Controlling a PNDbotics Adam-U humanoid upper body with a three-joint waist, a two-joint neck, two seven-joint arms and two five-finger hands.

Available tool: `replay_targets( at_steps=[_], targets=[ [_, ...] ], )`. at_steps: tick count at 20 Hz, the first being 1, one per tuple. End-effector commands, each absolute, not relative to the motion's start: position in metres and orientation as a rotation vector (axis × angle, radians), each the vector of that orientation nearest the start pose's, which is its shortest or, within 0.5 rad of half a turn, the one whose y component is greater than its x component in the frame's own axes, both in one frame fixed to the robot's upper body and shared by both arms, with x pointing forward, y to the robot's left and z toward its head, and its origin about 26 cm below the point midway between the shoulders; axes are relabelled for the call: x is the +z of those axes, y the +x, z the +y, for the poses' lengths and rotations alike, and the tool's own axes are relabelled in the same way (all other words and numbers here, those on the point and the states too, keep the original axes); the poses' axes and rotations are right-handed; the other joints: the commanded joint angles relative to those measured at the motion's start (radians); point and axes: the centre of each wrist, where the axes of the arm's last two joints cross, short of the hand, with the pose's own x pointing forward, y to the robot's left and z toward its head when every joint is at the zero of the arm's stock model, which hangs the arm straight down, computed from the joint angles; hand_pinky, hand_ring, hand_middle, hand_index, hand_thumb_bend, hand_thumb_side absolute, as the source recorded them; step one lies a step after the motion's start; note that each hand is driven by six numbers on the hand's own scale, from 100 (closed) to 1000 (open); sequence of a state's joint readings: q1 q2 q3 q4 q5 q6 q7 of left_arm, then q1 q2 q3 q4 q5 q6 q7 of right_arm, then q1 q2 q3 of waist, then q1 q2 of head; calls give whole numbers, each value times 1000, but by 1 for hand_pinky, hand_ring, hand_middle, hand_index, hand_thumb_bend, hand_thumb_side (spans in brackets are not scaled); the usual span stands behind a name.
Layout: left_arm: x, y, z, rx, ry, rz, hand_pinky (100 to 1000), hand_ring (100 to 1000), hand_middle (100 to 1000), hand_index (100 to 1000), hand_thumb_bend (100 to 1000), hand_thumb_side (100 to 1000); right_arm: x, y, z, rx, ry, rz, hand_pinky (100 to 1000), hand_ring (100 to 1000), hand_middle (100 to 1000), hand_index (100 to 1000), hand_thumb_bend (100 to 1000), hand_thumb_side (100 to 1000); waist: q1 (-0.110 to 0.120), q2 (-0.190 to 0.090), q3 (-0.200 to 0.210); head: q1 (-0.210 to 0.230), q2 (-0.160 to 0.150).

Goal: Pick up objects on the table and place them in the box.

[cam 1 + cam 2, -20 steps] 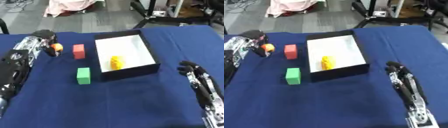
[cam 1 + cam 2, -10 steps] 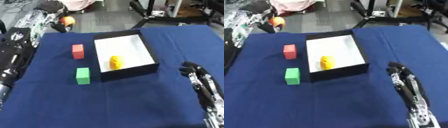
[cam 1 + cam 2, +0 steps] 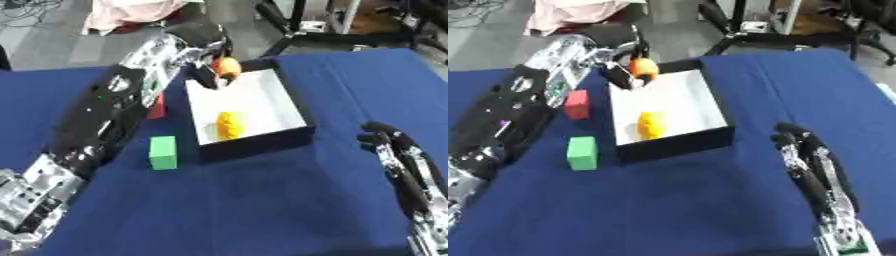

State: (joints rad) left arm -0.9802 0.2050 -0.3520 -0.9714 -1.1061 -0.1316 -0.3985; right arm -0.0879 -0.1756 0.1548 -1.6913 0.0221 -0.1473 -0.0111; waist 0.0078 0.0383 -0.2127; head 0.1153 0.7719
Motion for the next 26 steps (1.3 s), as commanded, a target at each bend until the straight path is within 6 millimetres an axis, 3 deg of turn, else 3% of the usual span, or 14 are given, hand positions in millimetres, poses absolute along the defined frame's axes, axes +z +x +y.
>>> replay_targets(
  at_steps=[1, 2, 4, 11, 13, 15, 20, 26],
  targets=[
    [171, 469, 131, -1833, 922, -1438, 470, 507, 664, 802, 531, 607, 50, 295, -228, 307, 13, -1924, 808, 778, 769, 805, 100, 654, -16, -18, 2, -8, -2],
    [171, 469, 135, -1821, 937, -1446, 516, 549, 712, 839, 608, 676, 50, 295, -228, 306, 12, -1924, 808, 778, 769, 805, 100, 654, -16, -18, 3, -9, -2],
    [178, 471, 145, -1787, 974, -1466, 550, 578, 749, 863, 652, 731, 50, 295, -229, 306, 10, -1923, 807, 778, 769, 805, 100, 655, -16, -18, 6, -9, -2],
    [238, 473, 199, -1575, 1112, -1502, 552, 561, 738, 858, 588, 685, 48, 294, -232, 303, -3, -1917, 807, 777, 769, 805, 100, 657, -12, -19, 17, -17, -2],
    [245, 475, 220, -1526, 1119, -1441, 557, 566, 741, 856, 575, 673, 48, 294, -232, 304, -4, -1915, 807, 777, 769, 805, 100, 658, -11, -20, 19, -20, -2],
    [239, 479, 237, -1508, 1108, -1345, 569, 579, 753, 865, 579, 678, 48, 294, -232, 304, -6, -1914, 807, 777, 769, 805, 100, 659, -9, -20, 21, -23, -2],
    [203, 488, 267, -1504, 1033, -1075, 581, 588, 759, 868, 592, 638, 48, 294, -233, 304, -8, -1913, 807, 778, 769, 805, 100, 660, -10, -18, 19, -32, -2],
    [179, 494, 280, -1499, 1016, -897, 563, 572, 759, 865, 599, 611, 48, 294, -232, 302, -7, -1912, 806, 777, 769, 805, 100, 662, -12, -16, 18, -33, -2]
  ],
)
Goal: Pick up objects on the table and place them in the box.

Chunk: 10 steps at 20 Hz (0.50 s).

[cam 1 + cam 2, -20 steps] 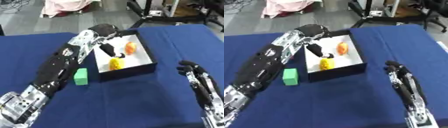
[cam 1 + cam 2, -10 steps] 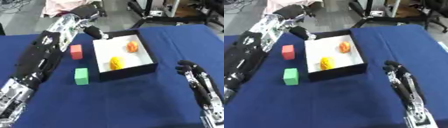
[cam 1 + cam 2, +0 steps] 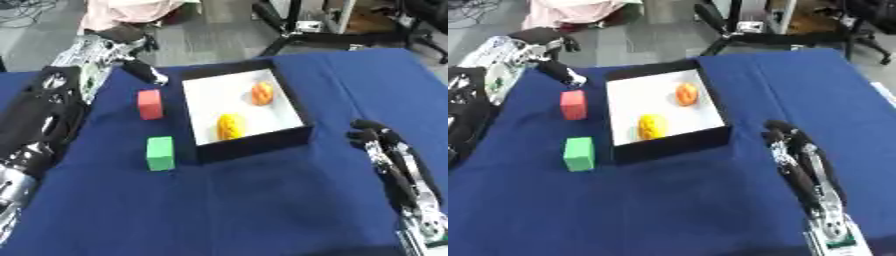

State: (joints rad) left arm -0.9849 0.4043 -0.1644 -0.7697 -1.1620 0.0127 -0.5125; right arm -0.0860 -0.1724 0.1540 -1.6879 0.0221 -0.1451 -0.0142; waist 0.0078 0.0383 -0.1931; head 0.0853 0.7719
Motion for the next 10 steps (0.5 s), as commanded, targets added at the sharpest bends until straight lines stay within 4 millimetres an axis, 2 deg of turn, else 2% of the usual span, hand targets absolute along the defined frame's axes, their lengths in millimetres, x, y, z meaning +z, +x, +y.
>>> replay_targets(
  at_steps=[1, 8, 10],
  targets=[
    [175, 494, 281, -1504, 1019, -881, 562, 571, 759, 864, 598, 605, 48, 294, -232, 301, -7, -1912, 806, 777, 768, 805, 100, 662, -12, -16, -1, -4, -2],
    [155, 493, 284, -1524, 997, -821, 554, 564, 754, 859, 592, 587, 48, 295, -232, 299, -7, -1913, 806, 777, 768, 805, 100, 662, -12, -15, -1, -7, -2],
    [150, 492, 283, -1520, 996, -824, 523, 536, 733, 841, 559, 553, 48, 295, -232, 299, -7, -1913, 806, 777, 768, 805, 100, 662, -13, -15, -1, -7, -2]
  ],
)
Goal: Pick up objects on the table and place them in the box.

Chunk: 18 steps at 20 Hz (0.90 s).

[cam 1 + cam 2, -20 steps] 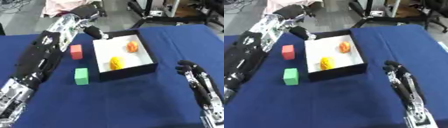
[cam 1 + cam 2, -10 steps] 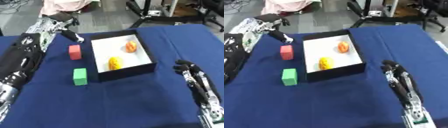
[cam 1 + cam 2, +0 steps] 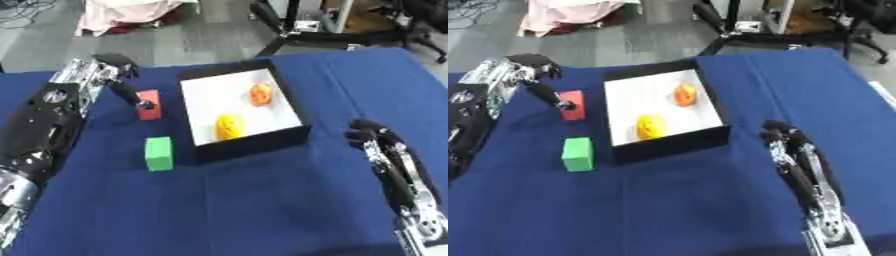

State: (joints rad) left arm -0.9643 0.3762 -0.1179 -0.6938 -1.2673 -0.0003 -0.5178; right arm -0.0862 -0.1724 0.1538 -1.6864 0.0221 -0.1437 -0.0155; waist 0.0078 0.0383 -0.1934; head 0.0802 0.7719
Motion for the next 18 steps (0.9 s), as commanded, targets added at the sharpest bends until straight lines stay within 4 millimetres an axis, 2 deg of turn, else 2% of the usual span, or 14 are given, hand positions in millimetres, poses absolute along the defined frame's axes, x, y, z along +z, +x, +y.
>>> replay_targets(
  at_steps=[1, 12, 15, 16, 17, 18],
  targets=[
    [148, 492, 282, -1511, 1004, -831, 517, 530, 729, 837, 550, 545, 48, 295, -232, 298, -7, -1914, 806, 777, 768, 805, 100, 662, -13, -15, -1, -2, -2],
    [114, 487, 273, -1419, 1120, -898, 472, 489, 682, 801, 507, 496, 49, 295, -231, 297, -4, -1917, 806, 777, 768, 804, 100, 664, -15, -11, -5, -5, -2],
    [106, 486, 273, -1411, 1132, -915, 412, 443, 588, 728, 464, 440, 49, 295, -231, 297, -4, -1917, 806, 777, 768, 805, 100, 665, -15, -10, -6, -5, -2],
    [105, 486, 274, -1408, 1136, -923, 390, 425, 561, 705, 453, 425, 49, 295, -231, 297, -3, -1917, 806, 777, 768, 805, 100, 665, -15, -10, -6, -6, -2],
    [105, 486, 274, -1403, 1142, -935, 341, 380, 498, 646, 430, 397, 49, 295, -231, 298, -3, -1918, 806, 777, 768, 805, 100, 665, -15, -10, -6, -6, -2],
    [108, 486, 275, -1399, 1149, -949, 327, 368, 481, 628, 425, 389, 50, 295, -231, 297, -4, -1918, 806, 777, 768, 805, 100, 665, -15, -10, -6, -7, -2]
  ],
)
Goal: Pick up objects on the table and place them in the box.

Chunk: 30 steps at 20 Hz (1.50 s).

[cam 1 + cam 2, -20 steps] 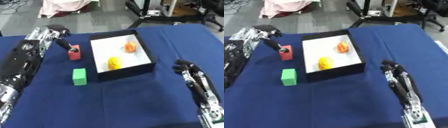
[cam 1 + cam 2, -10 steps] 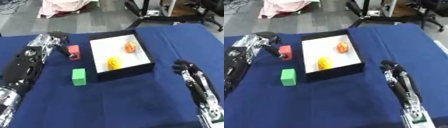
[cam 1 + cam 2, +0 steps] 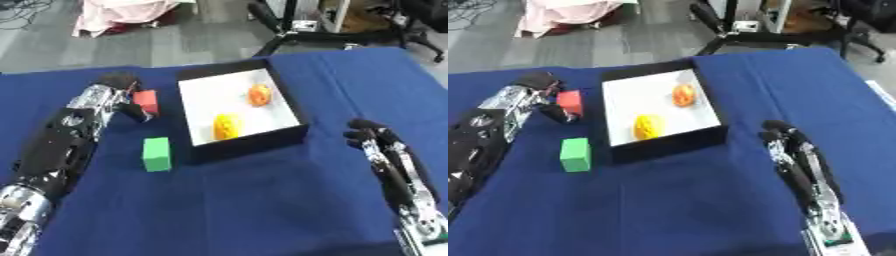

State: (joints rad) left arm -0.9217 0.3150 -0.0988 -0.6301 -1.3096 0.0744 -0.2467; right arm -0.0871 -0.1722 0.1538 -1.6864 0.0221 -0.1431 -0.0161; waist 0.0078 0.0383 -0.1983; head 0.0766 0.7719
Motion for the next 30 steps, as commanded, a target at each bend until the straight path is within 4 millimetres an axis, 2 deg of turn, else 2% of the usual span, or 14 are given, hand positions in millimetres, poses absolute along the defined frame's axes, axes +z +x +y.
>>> replay_targets(
  at_steps=[1, 3, 7, 10, 13, 15, 17, 20, 22, 27, 28, 30],
  targets=[
    [112, 487, 276, -1397, 1157, -964, 310, 348, 457, 600, 418, 379, 50, 295, -231, 295, -5, -1917, 806, 776, 768, 805, 100, 665, -15, -11, -1, -3, -2],
    [129, 490, 276, -1394, 1180, -1008, 309, 346, 453, 596, 416, 379, 49, 295, -232, 293, -8, -1916, 806, 776, 767, 804, 100, 665, -15, -12, 0, -3, -2],
    [174, 495, 269, -1361, 1240, -1145, 311, 345, 450, 590, 392, 367, 48, 294, -232, 297, -9, -1911, 806, 776, 767, 804, 100, 665, -14, -16, 3, -3, -2],
    [208, 496, 246, -1382, 1251, -1297, 316, 348, 454, 592, 388, 367, 47, 294, -232, 300, -8, -1908, 806, 776, 767, 804, 100, 666, -13, -18, 3, 0, -2],
    [225, 491, 209, -1475, 1199, -1435, 339, 377, 471, 612, 393, 381, 47, 294, -232, 304, -4, -1908, 806, 776, 767, 804, 100, 666, -12, -19, 0, 3, -2],
    [223, 485, 183, -1563, 1127, -1496, 358, 391, 490, 635, 409, 392, 48, 294, -231, 306, 0, -1909, 806, 776, 767, 804, 100, 665, -12, -19, -5, 5, -2],
    [211, 480, 161, -1670, 1048, -1506, 374, 403, 514, 660, 418, 405, 49, 295, -230, 307, 5, -1913, 806, 776, 767, 804, 100, 663, -12, -20, -10, 5, -2],
    [191, 477, 147, -1765, 962, -1449, 418, 438, 576, 715, 442, 433, 49, 295, -229, 305, 7, -1916, 806, 776, 767, 804, 100, 663, -13, -20, -14, 1, -2],
    [180, 477, 146, -1788, 934, -1403, 560, 552, 713, 816, 548, 547, 50, 296, -228, 306, 8, -1917, 806, 776, 767, 804, 100, 662, -13, -19, -15, -4, -2],
    [173, 477, 147, -1804, 935, -1373, 560, 552, 713, 816, 548, 547, 49, 296, -228, 308, 9, -1918, 806, 776, 767, 804, 100, 662, -13, -19, -15, -8, -2],
    [175, 477, 149, -1793, 943, -1380, 685, 700, 849, 923, 654, 797, 49, 295, -229, 306, 5, -1915, 806, 776, 767, 805, 100, 664, -13, -20, -10, -13, -2],
    [191, 479, 164, -1712, 990, -1420, 713, 732, 868, 920, 650, 805, 48, 295, -232, 300, -6, -1912, 806, 776, 767, 805, 100, 665, -10, -21, 0, -24, -2]
  ],
)
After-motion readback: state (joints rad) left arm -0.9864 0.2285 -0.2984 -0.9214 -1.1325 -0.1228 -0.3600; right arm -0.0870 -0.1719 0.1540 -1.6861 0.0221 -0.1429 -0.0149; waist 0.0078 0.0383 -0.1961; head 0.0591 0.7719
